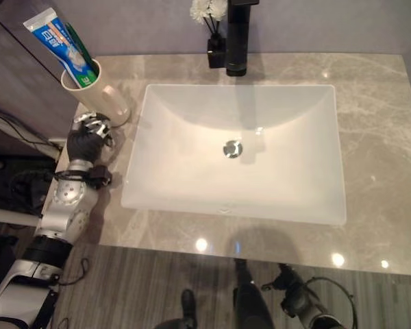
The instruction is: Put brush and paste in cup on sink, flatten towel.
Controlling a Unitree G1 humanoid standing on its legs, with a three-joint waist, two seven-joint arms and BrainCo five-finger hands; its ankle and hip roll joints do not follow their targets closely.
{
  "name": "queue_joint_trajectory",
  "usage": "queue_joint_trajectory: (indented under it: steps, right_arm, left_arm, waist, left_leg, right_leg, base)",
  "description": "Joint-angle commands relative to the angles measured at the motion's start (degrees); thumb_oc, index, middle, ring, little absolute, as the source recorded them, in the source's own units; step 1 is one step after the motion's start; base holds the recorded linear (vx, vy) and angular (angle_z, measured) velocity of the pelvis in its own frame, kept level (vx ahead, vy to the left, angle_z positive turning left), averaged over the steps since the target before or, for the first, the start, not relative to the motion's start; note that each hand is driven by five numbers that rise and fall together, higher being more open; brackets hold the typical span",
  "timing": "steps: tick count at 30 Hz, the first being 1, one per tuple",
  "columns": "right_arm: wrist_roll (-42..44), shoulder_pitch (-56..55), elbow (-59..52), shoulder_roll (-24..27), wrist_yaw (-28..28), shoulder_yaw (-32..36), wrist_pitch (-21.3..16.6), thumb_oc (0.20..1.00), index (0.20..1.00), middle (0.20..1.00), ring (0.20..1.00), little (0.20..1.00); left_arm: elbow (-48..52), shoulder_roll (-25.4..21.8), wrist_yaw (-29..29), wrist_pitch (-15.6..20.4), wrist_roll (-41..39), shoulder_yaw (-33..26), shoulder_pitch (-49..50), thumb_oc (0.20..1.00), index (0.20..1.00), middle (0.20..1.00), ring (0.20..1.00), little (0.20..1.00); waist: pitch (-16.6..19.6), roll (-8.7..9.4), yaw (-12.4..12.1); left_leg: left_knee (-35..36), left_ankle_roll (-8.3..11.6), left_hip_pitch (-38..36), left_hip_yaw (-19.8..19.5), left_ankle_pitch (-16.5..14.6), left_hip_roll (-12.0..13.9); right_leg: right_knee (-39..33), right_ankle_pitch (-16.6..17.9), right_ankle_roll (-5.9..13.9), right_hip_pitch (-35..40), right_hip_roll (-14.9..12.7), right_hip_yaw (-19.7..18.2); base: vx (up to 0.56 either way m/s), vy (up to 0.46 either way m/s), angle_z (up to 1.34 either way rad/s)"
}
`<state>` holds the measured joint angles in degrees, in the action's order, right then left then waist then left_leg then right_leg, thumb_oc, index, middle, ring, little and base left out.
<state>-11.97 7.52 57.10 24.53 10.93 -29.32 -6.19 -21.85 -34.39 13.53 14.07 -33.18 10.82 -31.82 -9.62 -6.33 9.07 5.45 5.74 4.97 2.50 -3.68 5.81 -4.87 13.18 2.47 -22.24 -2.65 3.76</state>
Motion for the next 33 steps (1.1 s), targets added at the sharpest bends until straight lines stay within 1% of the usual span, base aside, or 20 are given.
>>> queue_joint_trajectory:
  steps: [1, 8, 13, 19, 22, 28, 33]
  right_arm:
    - [2.0, 0.9, -0.7, 0.3, 0.5, -1.3, -1.2, 1.0, 1.0, 1.0, 1.0, 1.0]
    - [2.2, 1.1, -0.9, 0.4, 0.5, -2.0, -1.5, 1.0, 1.0, 1.0, 1.0, 1.0]
    - [2.3, 1.7, -0.1, -0.2, 0.7, -2.9, -1.7, 1.0, 1.0, 1.0, 1.0, 1.0]
    - [2.6, 2.2, -0.1, -0.6, 0.9, -3.4, -1.7, 1.0, 1.0, 1.0, 1.0, 1.0]
    - [2.6, 2.0, 0.2, -0.6, 1.1, -3.1, -1.6, 1.0, 1.0, 1.0, 1.0, 1.0]
    - [2.4, 1.1, 0.8, -0.7, 1.3, -1.8, -1.3, 1.0, 1.0, 1.0, 1.0, 1.0]
    - [2.3, 0.7, 0.7, -0.8, 1.1, -1.0, -1.4, 1.0, 1.0, 1.0, 1.0, 1.0]
  left_arm:
    - [-3.1, -4.3, 1.5, 0.8, -0.2, 1.9, -4.1, 0.2, 0.2, 0.2, 0.2, 0.2]
    - [-6.9, -4.7, 2.2, 0.6, -0.6, 2.9, -7.4, 0.2, 0.2, 0.2, 0.2, 0.2]
    - [-11.4, -4.5, 3.2, 0.3, -0.6, 4.4, -11.7, 0.2, 0.2, 0.2, 0.2, 0.2]
    - [-13.4, -4.1, 3.9, 0.3, -0.4, 5.5, -14.2, 0.2, 0.2, 0.2, 0.2, 0.2]
    - [-9.8, -3.0, 3.6, 0.7, 0.3, 5.4, -12.3, 0.2, 0.2, 0.2, 0.2, 0.2]
    - [1.1, -0.6, 2.8, 1.1, 3.0, 3.4, -4.5, 0.2, 0.2, 0.2, 0.2, 0.2]
    - [4.3, -0.7, 2.1, 1.2, 4.3, 1.6, -0.5, 0.2, 0.2, 0.2, 0.2, 0.2]
  waist:
    - [-1.0, 1.41, 0.5]
    - [-1.4, 1.45, 1.1]
    - [-1.5, 1.6, 1.7]
    - [-1.5, 1.7, 2.0]
    - [-1.5, 1.6, 1.8]
    - [-0.6, 1.26, 1.0]
    - [-0.2, 1.16, 0.2]
  left_leg:
    - [-0.4, 1.35, -7.6, 5.2, 2.2, -0.5]
    - [-0.4, 1.67, -7.2, 5.5, 2.2, -0.1]
    - [-0.4, 1.82, -6.7, 5.8, 2.0, 0.0]
    - [-0.4, 1.85, -6.5, 5.9, 1.9, 0.1]
    - [-0.4, 1.89, -6.8, 5.8, 1.8, 0.2]
    - [-0.4, 1.8, -7.7, 5.3, 1.4, 0.1]
    - [-0.4, 1.71, -7.8, 4.7, 1.9, 0.1]
  right_leg:
    - [2.3, -1.4, 5.41, 0.1, -2.2, -3.7]
    - [2.6, -1.5, 5.26, -0.6, -1.8, -3.8]
    - [2.8, -1.1, 5.28, -1.4, -1.6, -4.1]
    - [2.9, -0.9, 5.28, -1.9, -1.5, -4.3]
    - [3.0, -1.1, 5.23, -1.7, -1.6, -4.2]
    - [3.0, -1.8, 5.07, -0.5, -1.8, -3.6]
    - [3.3, -2.1, 4.98, 0.0, -2.0, -3.3]
  base:
    - [0.0, -0.008, -0.04]
    - [0.0, -0.007, -0.04]
    - [0.0, 0.0, 0.0]
    - [0.0, -0.001, -0.01]
    - [0.0, 0.0, 0.0]
    - [0.0, 0.0, 0.0]
    - [0.0, -0.005, 0.01]
